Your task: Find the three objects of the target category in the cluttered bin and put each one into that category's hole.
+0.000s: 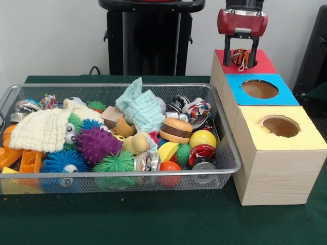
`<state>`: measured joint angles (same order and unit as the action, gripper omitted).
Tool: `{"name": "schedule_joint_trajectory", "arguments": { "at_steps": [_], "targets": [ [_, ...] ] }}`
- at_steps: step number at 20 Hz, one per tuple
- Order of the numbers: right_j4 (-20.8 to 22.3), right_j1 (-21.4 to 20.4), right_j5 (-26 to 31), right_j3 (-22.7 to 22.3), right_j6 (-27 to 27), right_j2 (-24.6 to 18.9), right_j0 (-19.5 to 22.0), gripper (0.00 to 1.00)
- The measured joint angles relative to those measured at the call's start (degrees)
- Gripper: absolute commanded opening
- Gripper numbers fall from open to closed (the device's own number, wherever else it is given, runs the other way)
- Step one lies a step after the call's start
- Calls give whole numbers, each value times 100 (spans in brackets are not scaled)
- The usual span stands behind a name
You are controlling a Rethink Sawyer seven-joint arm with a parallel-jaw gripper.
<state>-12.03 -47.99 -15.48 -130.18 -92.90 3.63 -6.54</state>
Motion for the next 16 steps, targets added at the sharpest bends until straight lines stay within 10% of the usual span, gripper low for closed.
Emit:
{"name": "schedule_joint_trajectory", "arguments": {
  "at_steps": [16],
  "targets": [
    [-1, 152, -1, -54, 0, -5, -222, 100]
  ]
}}
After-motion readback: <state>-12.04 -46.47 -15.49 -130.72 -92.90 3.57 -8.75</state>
